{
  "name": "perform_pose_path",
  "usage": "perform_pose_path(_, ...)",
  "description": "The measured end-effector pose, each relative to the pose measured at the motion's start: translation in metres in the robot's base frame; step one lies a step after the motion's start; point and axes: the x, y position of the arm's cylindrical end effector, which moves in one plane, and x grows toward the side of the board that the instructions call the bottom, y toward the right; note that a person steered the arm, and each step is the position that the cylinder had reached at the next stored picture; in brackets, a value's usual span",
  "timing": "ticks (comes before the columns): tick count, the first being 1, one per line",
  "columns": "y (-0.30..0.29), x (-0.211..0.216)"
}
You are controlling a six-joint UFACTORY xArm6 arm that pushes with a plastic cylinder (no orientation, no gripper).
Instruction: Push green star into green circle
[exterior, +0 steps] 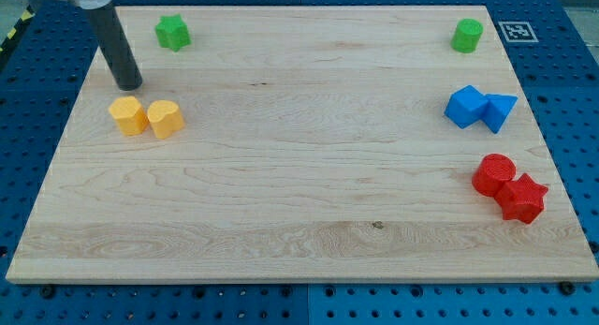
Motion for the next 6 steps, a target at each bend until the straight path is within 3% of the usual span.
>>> perform_pose_path(2, -0.066, -0.016)
perform_pose_path(6, -0.067, -0.063)
